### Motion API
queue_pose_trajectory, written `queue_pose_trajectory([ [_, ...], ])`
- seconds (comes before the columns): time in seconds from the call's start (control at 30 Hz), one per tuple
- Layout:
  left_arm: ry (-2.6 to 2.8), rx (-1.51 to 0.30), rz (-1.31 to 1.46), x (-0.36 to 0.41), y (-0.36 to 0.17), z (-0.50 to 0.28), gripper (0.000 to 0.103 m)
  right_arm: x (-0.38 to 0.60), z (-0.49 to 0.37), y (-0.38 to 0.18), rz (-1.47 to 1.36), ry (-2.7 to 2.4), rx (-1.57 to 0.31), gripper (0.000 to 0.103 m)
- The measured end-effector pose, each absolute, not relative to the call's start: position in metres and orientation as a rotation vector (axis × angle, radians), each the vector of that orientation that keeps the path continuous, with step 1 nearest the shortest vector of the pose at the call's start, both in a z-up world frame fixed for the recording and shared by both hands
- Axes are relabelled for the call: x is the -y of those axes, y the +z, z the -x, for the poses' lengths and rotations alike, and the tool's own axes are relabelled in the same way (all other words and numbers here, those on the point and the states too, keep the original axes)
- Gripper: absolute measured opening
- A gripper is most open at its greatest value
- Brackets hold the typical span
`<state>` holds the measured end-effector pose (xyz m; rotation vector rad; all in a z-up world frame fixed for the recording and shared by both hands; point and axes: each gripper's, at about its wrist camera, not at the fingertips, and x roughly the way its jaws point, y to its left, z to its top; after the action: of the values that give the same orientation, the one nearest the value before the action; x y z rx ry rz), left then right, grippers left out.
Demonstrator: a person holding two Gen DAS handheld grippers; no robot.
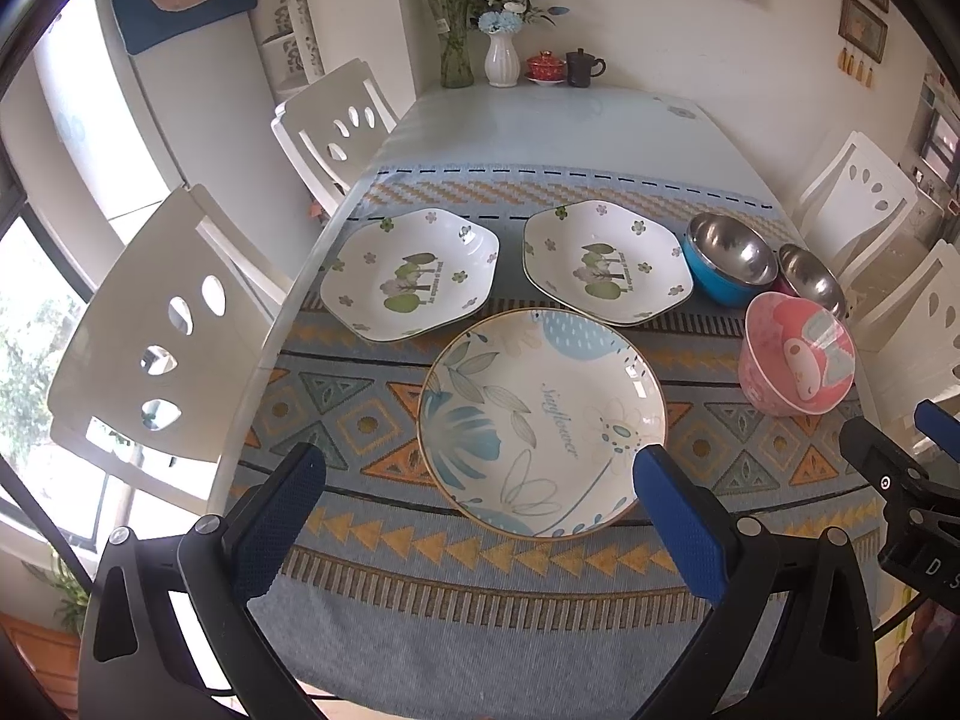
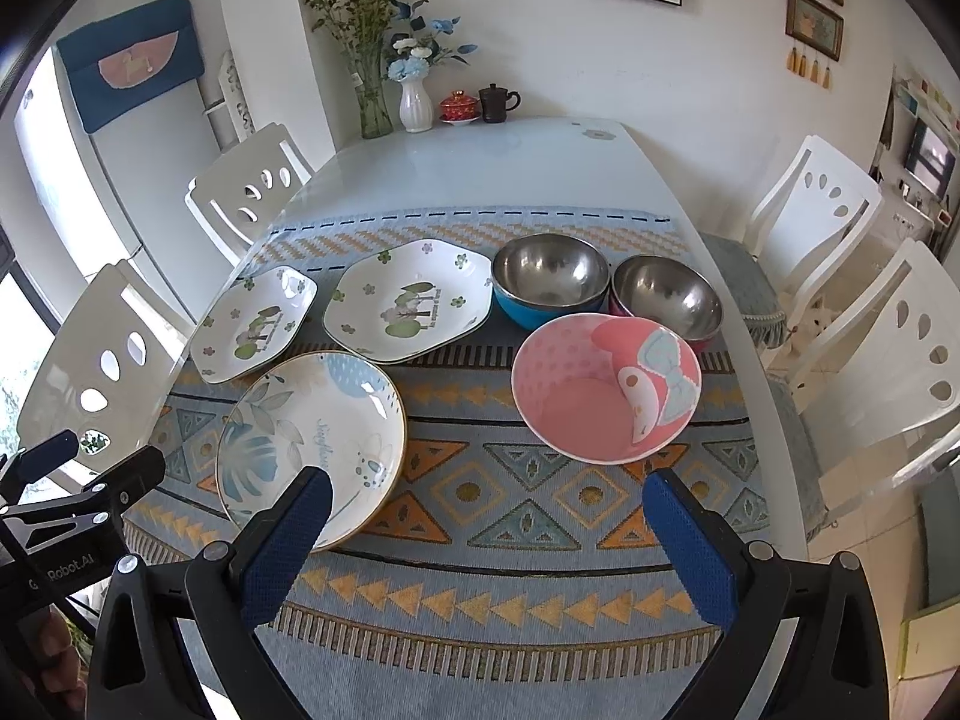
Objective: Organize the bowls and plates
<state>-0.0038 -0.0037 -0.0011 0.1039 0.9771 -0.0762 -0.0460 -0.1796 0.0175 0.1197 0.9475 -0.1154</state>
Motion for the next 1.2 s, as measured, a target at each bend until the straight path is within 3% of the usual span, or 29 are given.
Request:
queue_pose_trajectory([
  [1.2, -0.036, -0.996, -0.202, 0.009, -0.014, 0.003, 0.103, 0.185, 0.047, 0.006, -0.137, -0.119, -0.979, 0.103],
])
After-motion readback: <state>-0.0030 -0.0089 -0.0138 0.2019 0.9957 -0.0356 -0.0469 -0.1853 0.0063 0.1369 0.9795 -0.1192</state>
